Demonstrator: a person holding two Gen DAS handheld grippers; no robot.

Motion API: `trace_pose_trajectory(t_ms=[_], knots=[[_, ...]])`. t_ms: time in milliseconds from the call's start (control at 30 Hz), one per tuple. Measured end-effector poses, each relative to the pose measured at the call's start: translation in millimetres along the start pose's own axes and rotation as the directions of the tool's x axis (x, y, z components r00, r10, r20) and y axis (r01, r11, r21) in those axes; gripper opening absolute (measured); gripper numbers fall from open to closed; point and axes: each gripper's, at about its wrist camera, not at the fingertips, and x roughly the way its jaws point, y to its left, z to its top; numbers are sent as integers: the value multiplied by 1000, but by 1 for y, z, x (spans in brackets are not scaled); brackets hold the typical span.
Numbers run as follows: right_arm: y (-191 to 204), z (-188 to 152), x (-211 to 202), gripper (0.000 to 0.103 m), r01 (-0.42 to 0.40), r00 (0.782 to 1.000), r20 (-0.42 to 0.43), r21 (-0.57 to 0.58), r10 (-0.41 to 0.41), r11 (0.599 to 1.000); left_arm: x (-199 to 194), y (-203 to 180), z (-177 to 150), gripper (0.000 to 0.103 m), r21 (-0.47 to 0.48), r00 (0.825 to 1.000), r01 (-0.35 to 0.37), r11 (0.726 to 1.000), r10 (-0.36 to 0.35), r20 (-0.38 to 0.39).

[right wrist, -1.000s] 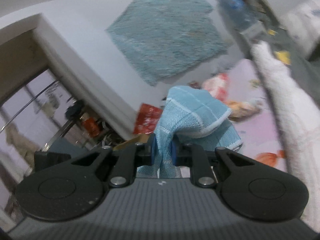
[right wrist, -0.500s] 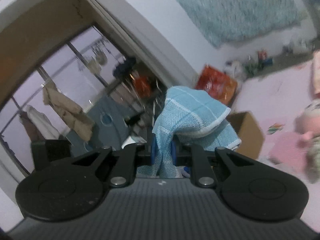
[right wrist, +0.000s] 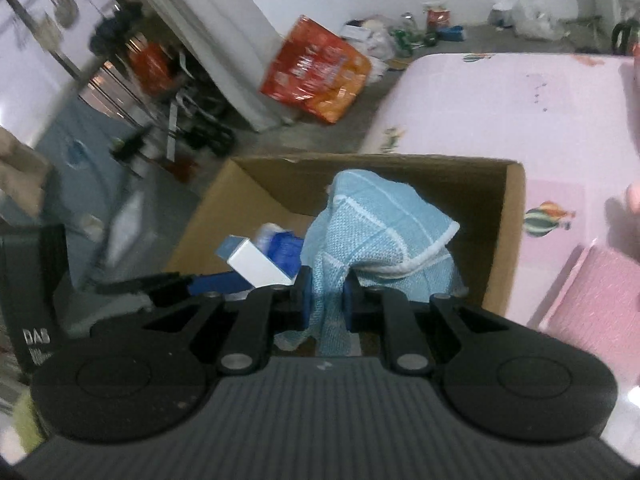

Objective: Organize soft objects
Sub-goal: 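Carry box and towel to the cardboard box and release both tools inside, then move both tools back to the bed toward the clear zip bag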

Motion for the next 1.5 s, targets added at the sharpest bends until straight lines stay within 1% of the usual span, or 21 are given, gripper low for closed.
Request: trace_pose_trajectory(t_ms=[100, 200, 233, 267, 300, 333, 367, 433, 567, 633, 733, 800, 900, 967, 1033, 1100, 1133, 1200, 1267, 1367, 1500], knots=[[-1, -2, 8, 16, 31, 999, -7, -5, -31, 999, 10, 2, 5, 76, -13, 999, 10, 1000, -10, -34], [-6, 3, 11, 20, 24, 1000, -15, 7, -24, 1000, 15, 6, 6, 79, -24, 999, 6, 1000, -7, -47], [-10, 3, 9, 25, 21, 1000, -10, 14, -21, 1000, 16, 7, 7, 83, -27, 999, -7, 1000, 6, -50], [-14, 4, 9, 32, 20, 1000, -6, 23, -19, 1000, 16, 9, 7, 83, -33, 999, -19, 999, 18, -48], [-16, 4, 6, 35, 13, 1000, 4, 30, -13, 999, 16, 10, 8, 84, -37, 999, -24, 999, 22, -48], [-21, 8, 10, 43, 4, 1000, 14, 37, -5, 999, 19, 11, 9, 84, -42, 998, -27, 999, 25, -55], [-24, 6, 4, 48, -4, 1000, 26, 42, 3, 999, 20, 13, 9, 86, -52, 998, -30, 998, 26, -64], [-26, 4, -4, 50, -31, 998, 52, 46, 29, 998, 24, 16, 9, 87, -71, 996, -41, 997, 35, -80], [-31, -3, -23, 51, -93, 991, 104, 53, 87, 994, 28, 17, 7, 87, -69, 994, -53, 996, 46, -96], [-31, -5, -36, 51, -110, 986, 131, 48, 103, 993, 30, 13, 7, 86, -50, 993, -72, 996, 67, -100], [-32, -11, -54, 51, -143, 978, 160, 43, 134, 989, 36, 5, 7, 81, -15, 987, -114, 993, 112, -118], [-28, -14, -63, 51, -157, 973, 178, 34, 148, 987, 41, 0, 7, 82, 11, 980, -146, 989, 146, -135], [-29, -22, -78, 51, -164, 967, 198, 17, 158, 986, 44, -6, 7, 82, 36, 974, -172, 984, 175, -141], [-30, -27, -87, 51, -175, 964, 203, 10, 169, 985, 43, -11, 8, 78, 49, 972, -184, 982, 189, -140], [-35, -31, -95, 51, -183, 961, 210, 10, 177, 983, 37, -14, 8, 78, 47, 974, -175, 983, 180, -137], [-41, -36, -105, 51, -191, 958, 223, 16, 183, 981, 27, -15, 8, 81, 34, 979, -152, 988, 156, -131], [-45, -39, -112, 52, -199, 954, 233, 19, 190, 980, 20, -14, 7, 86, 29, 981, -147, 989, 150, -121], [-52, -45, -126, 55, -212, 947, 252, 19, 200, 977, 4, -17, 5, 87, 24, 984, -151, 988, 152, -89], [-58, -53, -140, 62, -218, 941, 270, 26, 203, 976, -15, -22, 4, 87, 21, 987, -148, 989, 149, -65], [-72, -69, -169, 73, -249, 924, 308, 41, 225, 968, -48, -36, -2, 88, 25, 992, -125, 992, 125, -16], [-100, -100, -216, 77, -289, 901, 356, 62, 249, 955, -93, -71, -11, 91, 70, 994, -91, 993, 87, 59]])
